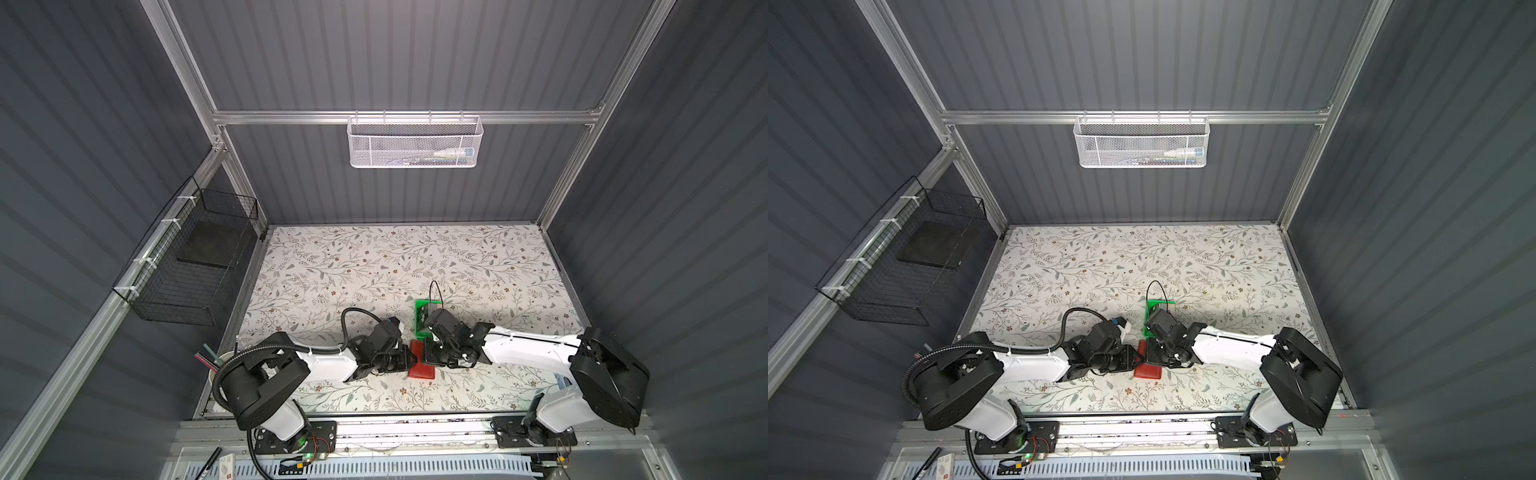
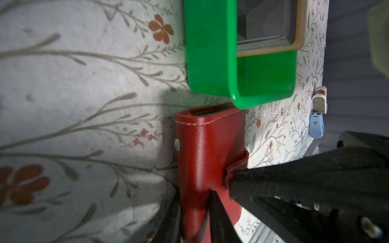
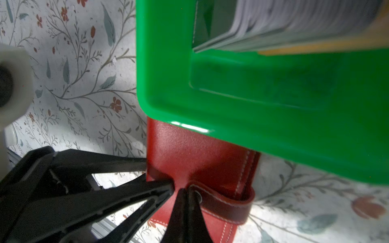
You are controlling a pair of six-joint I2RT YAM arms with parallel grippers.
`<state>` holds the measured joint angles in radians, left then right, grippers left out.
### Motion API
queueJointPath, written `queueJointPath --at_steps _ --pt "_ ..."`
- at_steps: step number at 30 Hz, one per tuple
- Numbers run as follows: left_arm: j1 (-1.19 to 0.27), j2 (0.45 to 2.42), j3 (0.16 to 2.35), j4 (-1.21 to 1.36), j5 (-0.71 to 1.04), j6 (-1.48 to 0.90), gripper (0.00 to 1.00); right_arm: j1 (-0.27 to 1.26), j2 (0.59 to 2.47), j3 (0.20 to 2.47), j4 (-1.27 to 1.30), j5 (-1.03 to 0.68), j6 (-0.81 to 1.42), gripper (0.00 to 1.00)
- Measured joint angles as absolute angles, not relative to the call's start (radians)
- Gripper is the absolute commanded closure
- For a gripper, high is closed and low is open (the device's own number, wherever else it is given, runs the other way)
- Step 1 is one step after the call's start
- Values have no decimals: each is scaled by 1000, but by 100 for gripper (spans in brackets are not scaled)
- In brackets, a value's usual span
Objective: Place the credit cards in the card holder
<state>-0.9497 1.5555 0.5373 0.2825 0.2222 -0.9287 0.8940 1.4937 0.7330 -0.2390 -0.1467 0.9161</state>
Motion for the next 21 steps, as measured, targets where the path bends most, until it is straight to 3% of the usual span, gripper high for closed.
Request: queueJointPath --at_steps 9,14,21 --pt "-950 1549 530 286 219 -929 76 895 1508 748 -249 -147 921 100" --pt "-952 1547 528 286 216 -929 76 898 1512 756 -241 -147 929 80" --pt "-957 1524 511 279 216 -933 76 899 1441 756 -289 -116 905 68"
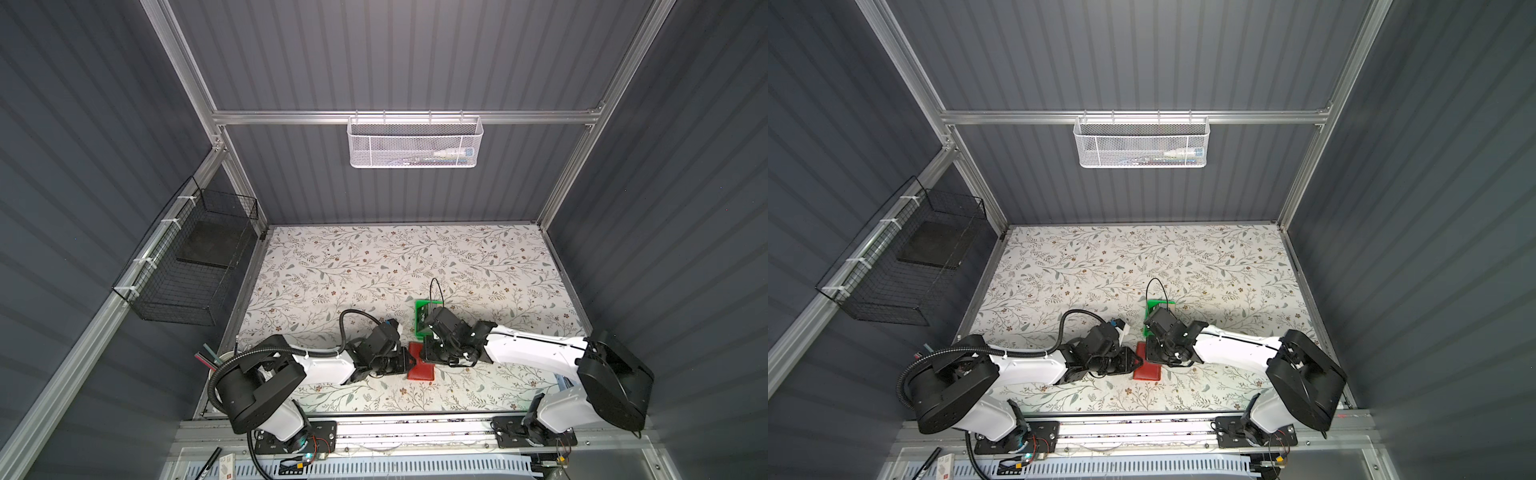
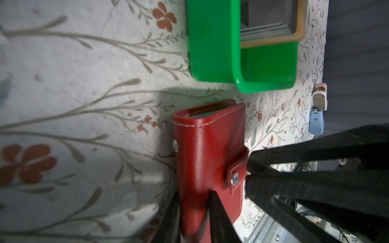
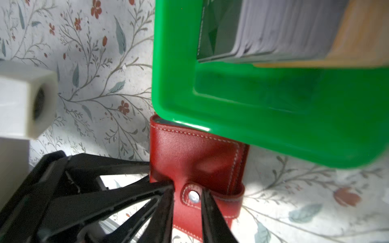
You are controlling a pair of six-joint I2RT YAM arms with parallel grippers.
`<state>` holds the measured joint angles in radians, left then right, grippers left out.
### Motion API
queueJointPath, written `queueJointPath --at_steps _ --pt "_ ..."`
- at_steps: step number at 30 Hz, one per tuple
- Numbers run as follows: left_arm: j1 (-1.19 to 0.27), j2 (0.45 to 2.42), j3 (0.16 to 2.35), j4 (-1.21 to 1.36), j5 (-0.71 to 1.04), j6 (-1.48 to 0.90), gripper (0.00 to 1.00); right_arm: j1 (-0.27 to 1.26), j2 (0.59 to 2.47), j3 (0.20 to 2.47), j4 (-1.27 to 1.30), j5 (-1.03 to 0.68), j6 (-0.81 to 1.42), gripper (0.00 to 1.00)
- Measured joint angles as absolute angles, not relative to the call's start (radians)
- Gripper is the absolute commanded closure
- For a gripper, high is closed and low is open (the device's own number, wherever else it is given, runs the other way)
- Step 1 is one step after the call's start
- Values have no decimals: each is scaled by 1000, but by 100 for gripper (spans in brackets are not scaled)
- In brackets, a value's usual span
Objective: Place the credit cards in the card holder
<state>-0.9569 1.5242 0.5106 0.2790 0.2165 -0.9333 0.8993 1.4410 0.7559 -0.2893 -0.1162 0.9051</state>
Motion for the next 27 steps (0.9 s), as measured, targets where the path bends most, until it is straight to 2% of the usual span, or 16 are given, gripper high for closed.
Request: queueJointPath --at_steps 4,9,17,22,27 --pt "-957 1512 503 271 216 -940 75 899 1389 756 -312 -115 889 65" --pt "-957 1471 482 238 214 -948 73 899 1315 756 -337 -99 859 47" --pt "-962 1390 524 25 173 -914 54 889 1176 756 -410 -53 791 23" --pt "-935 1371 614 -114 156 -860 35 876 1058 756 -454 -23 753 15" --pt "-868 1324 670 -205 156 -801 3 859 953 756 -483 -7 715 11"
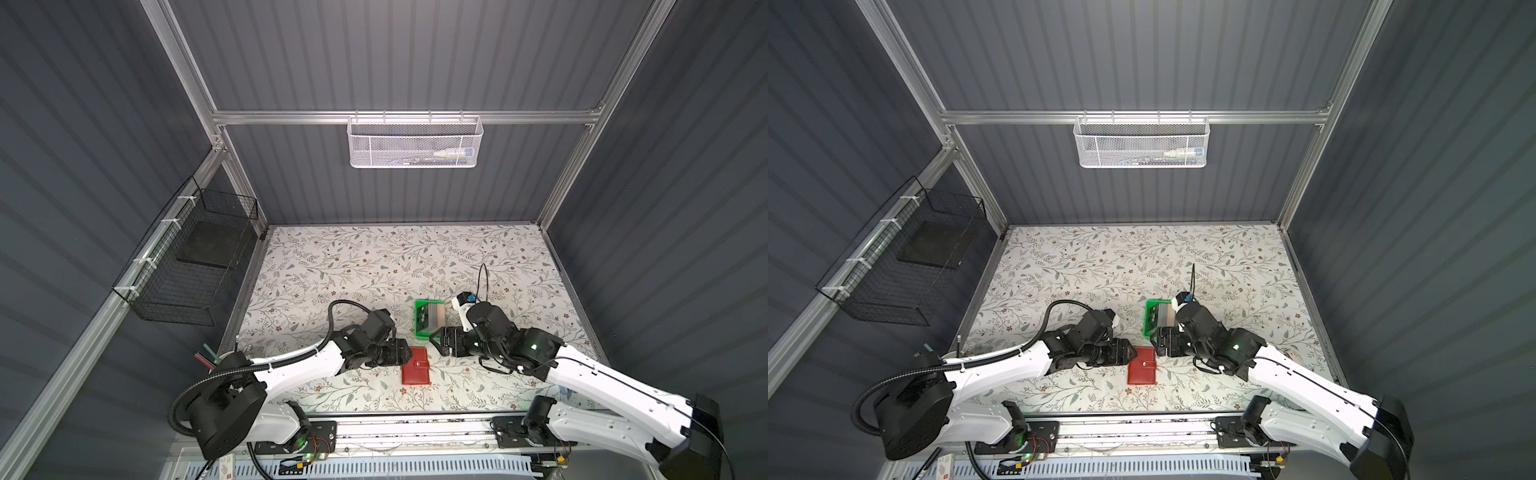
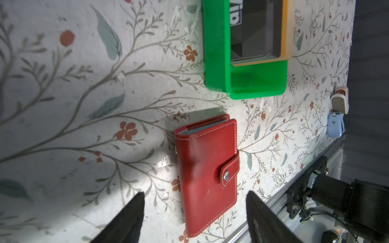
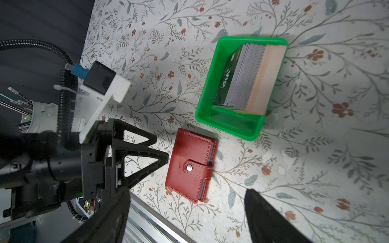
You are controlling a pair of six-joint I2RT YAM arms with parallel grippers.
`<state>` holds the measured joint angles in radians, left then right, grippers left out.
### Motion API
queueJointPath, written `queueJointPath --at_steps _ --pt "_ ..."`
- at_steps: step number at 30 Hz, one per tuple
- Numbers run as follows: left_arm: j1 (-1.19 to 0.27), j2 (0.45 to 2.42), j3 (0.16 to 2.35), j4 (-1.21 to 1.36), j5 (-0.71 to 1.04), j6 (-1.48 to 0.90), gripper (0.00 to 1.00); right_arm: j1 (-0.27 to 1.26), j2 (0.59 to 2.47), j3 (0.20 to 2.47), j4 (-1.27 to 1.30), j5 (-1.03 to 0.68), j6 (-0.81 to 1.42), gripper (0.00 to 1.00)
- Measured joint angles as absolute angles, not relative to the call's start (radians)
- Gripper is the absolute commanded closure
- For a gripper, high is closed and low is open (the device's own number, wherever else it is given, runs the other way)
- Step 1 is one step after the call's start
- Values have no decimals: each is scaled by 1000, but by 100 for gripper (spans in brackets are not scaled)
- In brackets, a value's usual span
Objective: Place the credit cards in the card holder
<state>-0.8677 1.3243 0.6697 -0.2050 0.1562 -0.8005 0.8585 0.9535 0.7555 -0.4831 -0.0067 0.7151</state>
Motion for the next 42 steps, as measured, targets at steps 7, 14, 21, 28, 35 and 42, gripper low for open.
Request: queueJointPath --at_steps 7,14,21,28,35,42 --pt "-738 1240 690 -323 140 -706 0 821 884 733 -524 64 687 2" --pt "-576 1190 690 -375 107 -612 0 740 867 719 -540 105 674 1" --pt "-418 1229 703 -358 129 -521 0 691 863 719 -541 143 647 1" --pt "-230 1253 690 -279 118 -435 0 668 849 720 -559 204 623 1" --pt "-180 1066 566 -134 -45 -297 0 653 824 720 -569 304 619 1" --pt "-162 1175 485 122 -117 -139 0 613 789 679 -493 387 584 1"
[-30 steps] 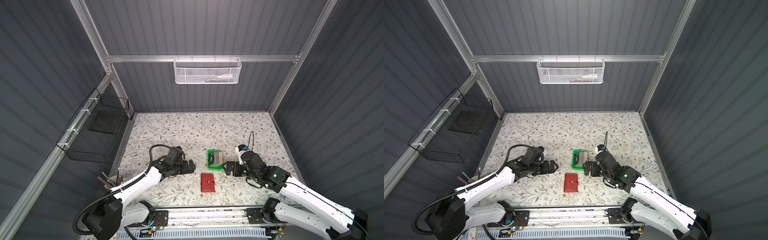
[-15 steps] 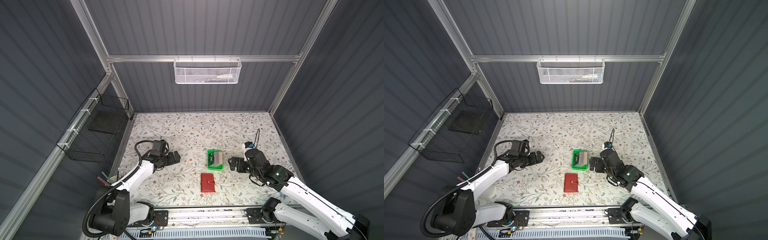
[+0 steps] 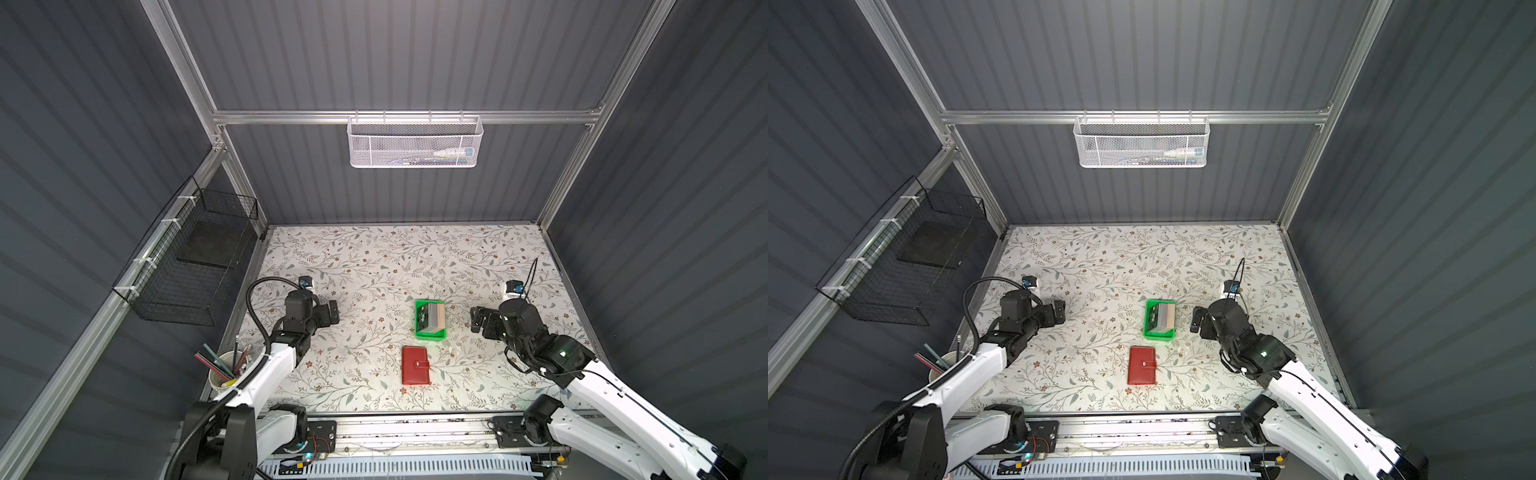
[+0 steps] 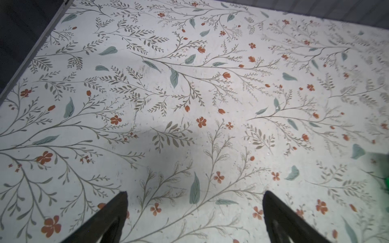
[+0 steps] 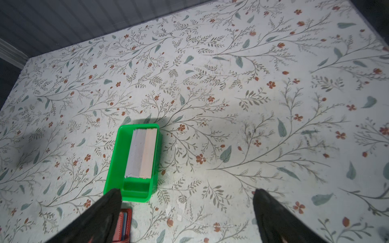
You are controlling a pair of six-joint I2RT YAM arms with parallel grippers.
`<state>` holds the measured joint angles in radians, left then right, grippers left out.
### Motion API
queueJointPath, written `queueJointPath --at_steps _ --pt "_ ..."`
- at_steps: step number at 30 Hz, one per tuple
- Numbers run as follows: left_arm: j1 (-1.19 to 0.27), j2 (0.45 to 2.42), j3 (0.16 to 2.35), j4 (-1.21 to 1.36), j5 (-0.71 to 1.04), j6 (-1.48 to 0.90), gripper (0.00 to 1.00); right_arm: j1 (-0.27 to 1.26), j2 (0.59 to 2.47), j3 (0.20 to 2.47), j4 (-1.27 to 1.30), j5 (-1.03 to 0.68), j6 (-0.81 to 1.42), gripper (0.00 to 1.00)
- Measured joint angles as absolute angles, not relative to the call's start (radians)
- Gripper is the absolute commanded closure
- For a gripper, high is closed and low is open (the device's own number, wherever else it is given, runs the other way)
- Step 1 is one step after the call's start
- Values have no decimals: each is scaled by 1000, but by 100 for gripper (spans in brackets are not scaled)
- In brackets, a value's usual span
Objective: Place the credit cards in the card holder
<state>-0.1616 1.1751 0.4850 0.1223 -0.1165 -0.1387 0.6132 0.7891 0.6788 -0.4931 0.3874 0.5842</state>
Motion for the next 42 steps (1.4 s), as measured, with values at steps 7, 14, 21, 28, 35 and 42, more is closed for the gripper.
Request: queueJointPath --at_steps 7,14,21,28,35,42 --pt "-141 1376 419 449 -173 -27 0 533 804 620 -364 501 479 1" --pt "-117 1493 398 698 -145 20 0 388 848 580 -231 528 411 1" --pt "-114 1628 347 989 -175 38 0 247 957 535 -72 496 341 1" --pt "-101 1709 408 952 -137 60 0 181 1074 525 72 466 273 1" --pt "-62 1710 471 923 -111 52 0 124 1145 476 272 452 225 1" --pt "-62 1710 471 900 -112 41 0 118 1275 393 467 451 175 1"
